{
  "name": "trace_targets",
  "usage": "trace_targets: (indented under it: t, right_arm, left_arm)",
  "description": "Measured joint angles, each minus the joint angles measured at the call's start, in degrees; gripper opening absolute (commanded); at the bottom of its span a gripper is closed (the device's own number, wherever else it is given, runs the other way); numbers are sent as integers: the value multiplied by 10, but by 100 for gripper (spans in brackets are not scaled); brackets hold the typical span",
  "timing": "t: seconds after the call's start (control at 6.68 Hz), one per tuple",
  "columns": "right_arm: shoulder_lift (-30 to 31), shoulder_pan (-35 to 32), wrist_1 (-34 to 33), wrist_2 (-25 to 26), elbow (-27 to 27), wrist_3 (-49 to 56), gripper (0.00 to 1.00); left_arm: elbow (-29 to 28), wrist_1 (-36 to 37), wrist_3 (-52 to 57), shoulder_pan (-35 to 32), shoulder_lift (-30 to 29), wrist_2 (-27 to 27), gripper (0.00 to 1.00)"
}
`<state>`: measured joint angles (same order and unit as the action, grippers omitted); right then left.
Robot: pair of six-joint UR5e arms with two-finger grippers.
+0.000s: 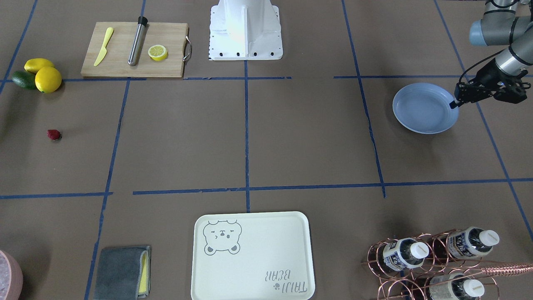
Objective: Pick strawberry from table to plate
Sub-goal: 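Grip the plate rim with the left gripper and slide it toward the table center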
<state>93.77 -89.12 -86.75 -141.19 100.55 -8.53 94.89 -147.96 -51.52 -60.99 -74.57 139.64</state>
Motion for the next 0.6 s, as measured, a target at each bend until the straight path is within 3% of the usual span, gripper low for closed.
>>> trace_targets:
  t: [0.3, 0.6]
  right_arm:
    - [-8, 0, -1, -1, 0, 0, 100]
    - [-36, 4, -2, -10, 2, -2, 100]
  left_arm:
    - [79, 117, -24, -32, -38, 27, 0]
    - [86, 171, -146, 4, -148, -6, 0]
